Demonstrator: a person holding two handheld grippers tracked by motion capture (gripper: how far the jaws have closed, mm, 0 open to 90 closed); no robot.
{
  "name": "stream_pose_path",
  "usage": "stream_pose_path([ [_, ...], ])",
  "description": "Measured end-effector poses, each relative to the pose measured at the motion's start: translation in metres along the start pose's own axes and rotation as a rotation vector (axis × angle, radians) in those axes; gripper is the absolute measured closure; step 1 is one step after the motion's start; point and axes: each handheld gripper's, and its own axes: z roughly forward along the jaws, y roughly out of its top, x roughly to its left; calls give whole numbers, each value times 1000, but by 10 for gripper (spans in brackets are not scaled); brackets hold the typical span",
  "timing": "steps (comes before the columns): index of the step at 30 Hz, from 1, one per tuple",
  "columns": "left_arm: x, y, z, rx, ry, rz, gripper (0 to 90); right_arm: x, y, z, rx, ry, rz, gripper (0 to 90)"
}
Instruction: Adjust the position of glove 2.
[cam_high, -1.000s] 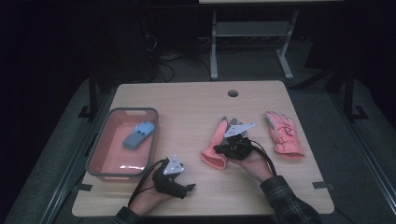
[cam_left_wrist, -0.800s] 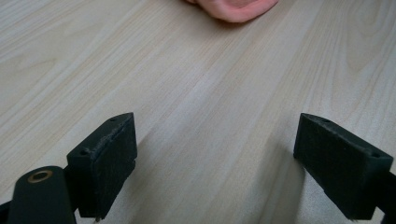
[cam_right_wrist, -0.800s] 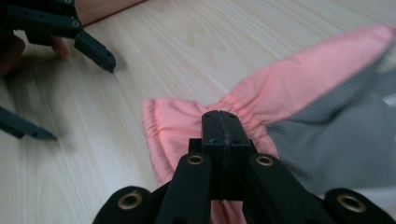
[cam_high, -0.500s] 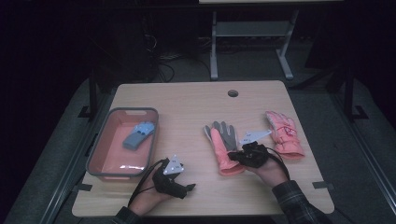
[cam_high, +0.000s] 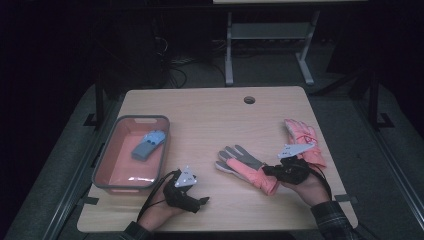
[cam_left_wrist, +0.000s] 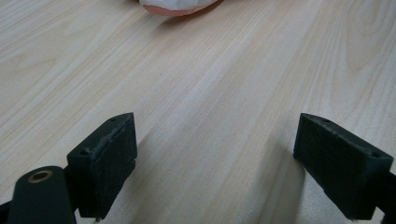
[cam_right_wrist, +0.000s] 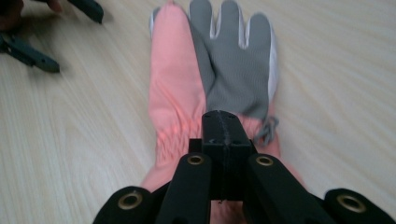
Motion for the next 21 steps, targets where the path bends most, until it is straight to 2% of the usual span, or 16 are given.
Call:
stream_pose_path([
  [4, 1, 0, 0, 0, 5, 15, 126, 0, 13, 9, -7, -2, -23, 899],
  [8, 0, 0, 0, 0, 0, 0, 126, -4, 21, 21, -3, -11, -29, 899],
  [11, 0, 0, 0, 0, 0, 0, 126, -4, 20, 32, 43, -20, -39, 900],
  [14, 0, 0, 0, 0, 0, 0, 126, -1, 18, 39, 59, -19, -53, 899],
  [16, 0, 0, 0, 0, 0, 0, 126, 3, 18, 41, 61, -18, -79, 900],
  [21, 1, 0, 0, 0, 5, 8, 126, 14, 18, 45, 66, 10, -108, 900],
])
